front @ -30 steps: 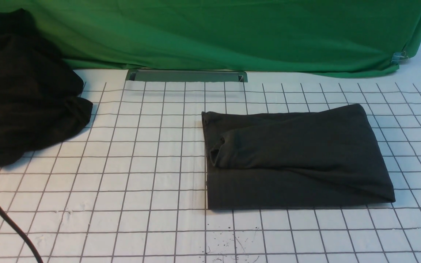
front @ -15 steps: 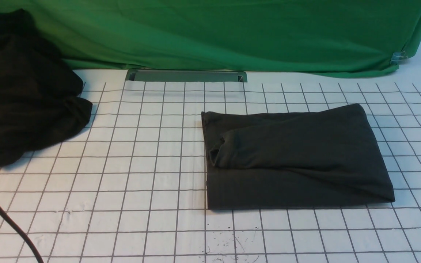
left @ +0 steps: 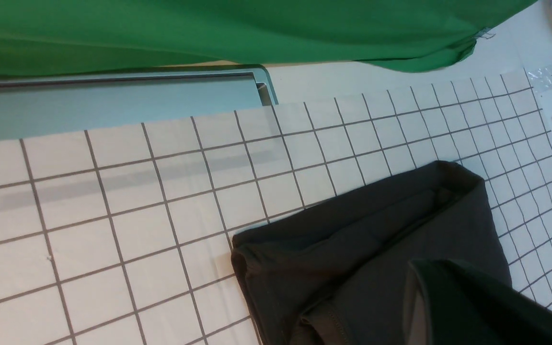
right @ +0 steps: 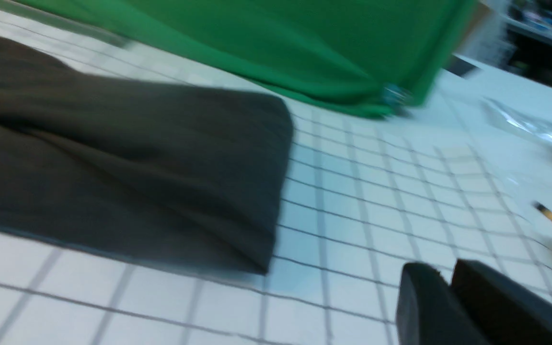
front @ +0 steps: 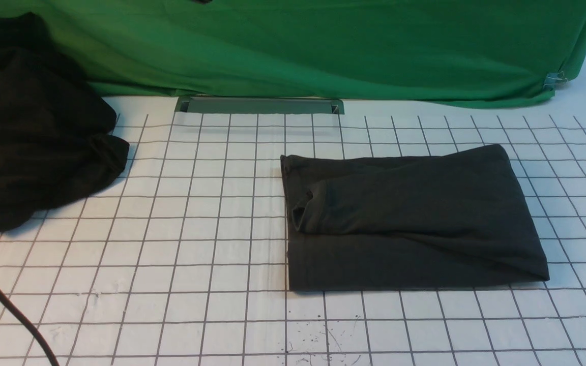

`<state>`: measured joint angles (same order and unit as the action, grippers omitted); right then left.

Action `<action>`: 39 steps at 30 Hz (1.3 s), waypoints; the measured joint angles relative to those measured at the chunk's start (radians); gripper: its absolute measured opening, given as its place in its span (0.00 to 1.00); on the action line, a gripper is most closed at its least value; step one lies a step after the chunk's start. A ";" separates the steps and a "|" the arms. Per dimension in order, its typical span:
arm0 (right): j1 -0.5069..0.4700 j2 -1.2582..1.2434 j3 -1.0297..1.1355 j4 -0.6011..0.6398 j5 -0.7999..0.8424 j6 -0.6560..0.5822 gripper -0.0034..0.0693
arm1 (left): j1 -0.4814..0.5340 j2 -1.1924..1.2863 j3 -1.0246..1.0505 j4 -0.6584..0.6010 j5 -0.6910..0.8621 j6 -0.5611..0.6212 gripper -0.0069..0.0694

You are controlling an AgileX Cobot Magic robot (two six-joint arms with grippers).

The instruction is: Fold a long-sleeved shirt over a white checkered tablecloth.

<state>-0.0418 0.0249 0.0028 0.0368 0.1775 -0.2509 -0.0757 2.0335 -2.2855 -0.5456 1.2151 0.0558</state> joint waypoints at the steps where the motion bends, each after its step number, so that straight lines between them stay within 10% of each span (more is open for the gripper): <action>1: -0.026 -0.012 0.003 0.000 0.019 0.000 0.16 | -0.002 -0.015 0.024 0.003 -0.001 0.002 0.09; 11: -0.092 -0.022 0.004 -0.016 0.018 0.000 0.19 | -0.023 -0.374 0.465 0.031 0.000 0.133 0.09; 26: 0.100 -0.023 0.004 -0.053 0.015 0.000 0.23 | -0.023 -0.898 0.992 0.127 -0.046 0.182 0.09; 39: 0.100 -0.023 0.004 -0.055 0.015 0.000 0.29 | -0.023 -1.690 1.749 0.103 -0.832 0.211 0.09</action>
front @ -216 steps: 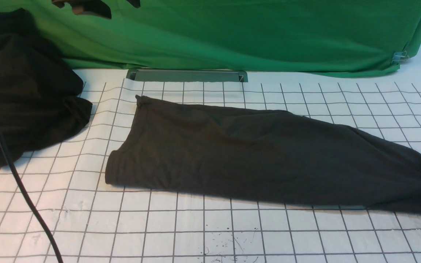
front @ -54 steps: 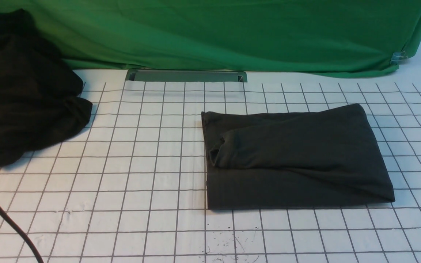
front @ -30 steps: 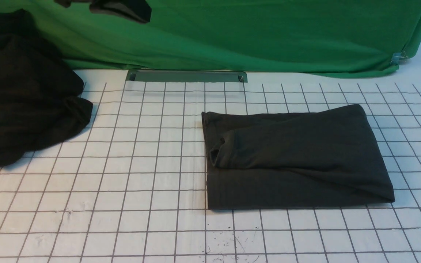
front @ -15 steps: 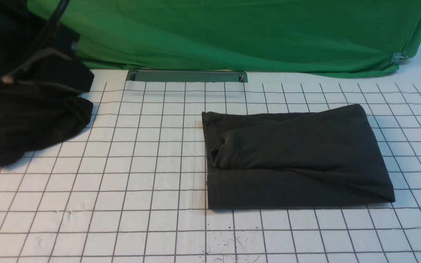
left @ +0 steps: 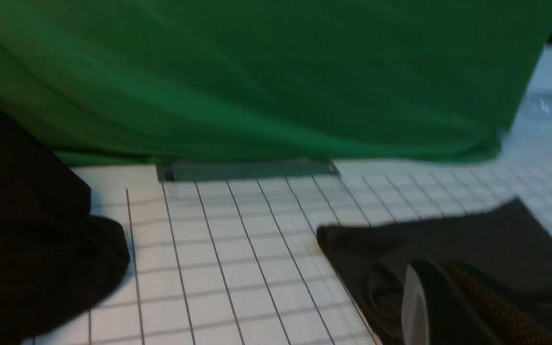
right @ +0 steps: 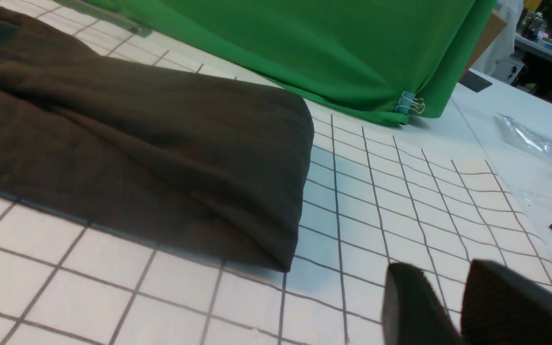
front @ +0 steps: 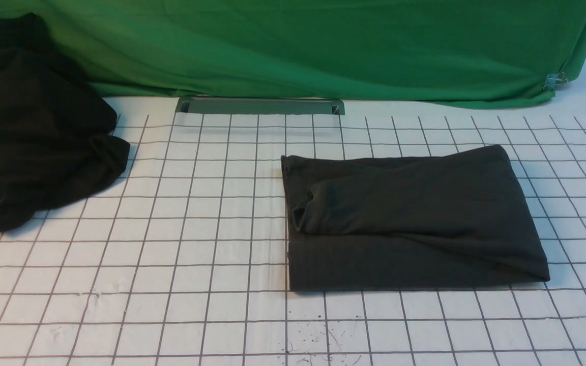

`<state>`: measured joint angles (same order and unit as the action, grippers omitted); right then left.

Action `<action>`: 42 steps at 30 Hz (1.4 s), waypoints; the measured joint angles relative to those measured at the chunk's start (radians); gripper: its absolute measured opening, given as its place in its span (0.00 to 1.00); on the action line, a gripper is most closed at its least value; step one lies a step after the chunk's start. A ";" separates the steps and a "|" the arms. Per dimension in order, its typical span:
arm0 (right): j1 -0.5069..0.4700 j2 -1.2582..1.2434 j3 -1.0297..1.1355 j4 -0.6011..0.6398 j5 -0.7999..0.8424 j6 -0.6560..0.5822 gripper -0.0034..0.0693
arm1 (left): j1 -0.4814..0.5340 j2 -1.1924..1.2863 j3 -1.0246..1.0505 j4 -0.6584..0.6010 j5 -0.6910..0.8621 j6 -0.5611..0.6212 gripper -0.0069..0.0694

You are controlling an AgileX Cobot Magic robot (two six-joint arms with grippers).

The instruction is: Fold a long-sleeved shirt over a white checkered tablecloth.

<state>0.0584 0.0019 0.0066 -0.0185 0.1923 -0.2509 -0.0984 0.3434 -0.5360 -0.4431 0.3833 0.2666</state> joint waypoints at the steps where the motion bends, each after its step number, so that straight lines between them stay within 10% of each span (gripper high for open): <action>1: 0.000 0.000 0.000 0.000 0.000 0.000 0.29 | 0.000 -0.040 0.043 -0.004 -0.046 0.000 0.09; 15: 0.000 0.000 0.000 0.000 0.000 0.000 0.32 | 0.000 -0.271 0.454 0.215 -0.214 0.000 0.09; 26: 0.000 0.000 0.000 0.000 0.000 0.000 0.35 | 0.069 -0.332 0.537 0.486 -0.232 -0.428 0.09; 42: 0.000 0.000 0.000 0.000 -0.001 0.000 0.38 | 0.151 -0.342 0.543 0.456 -0.149 -0.362 0.09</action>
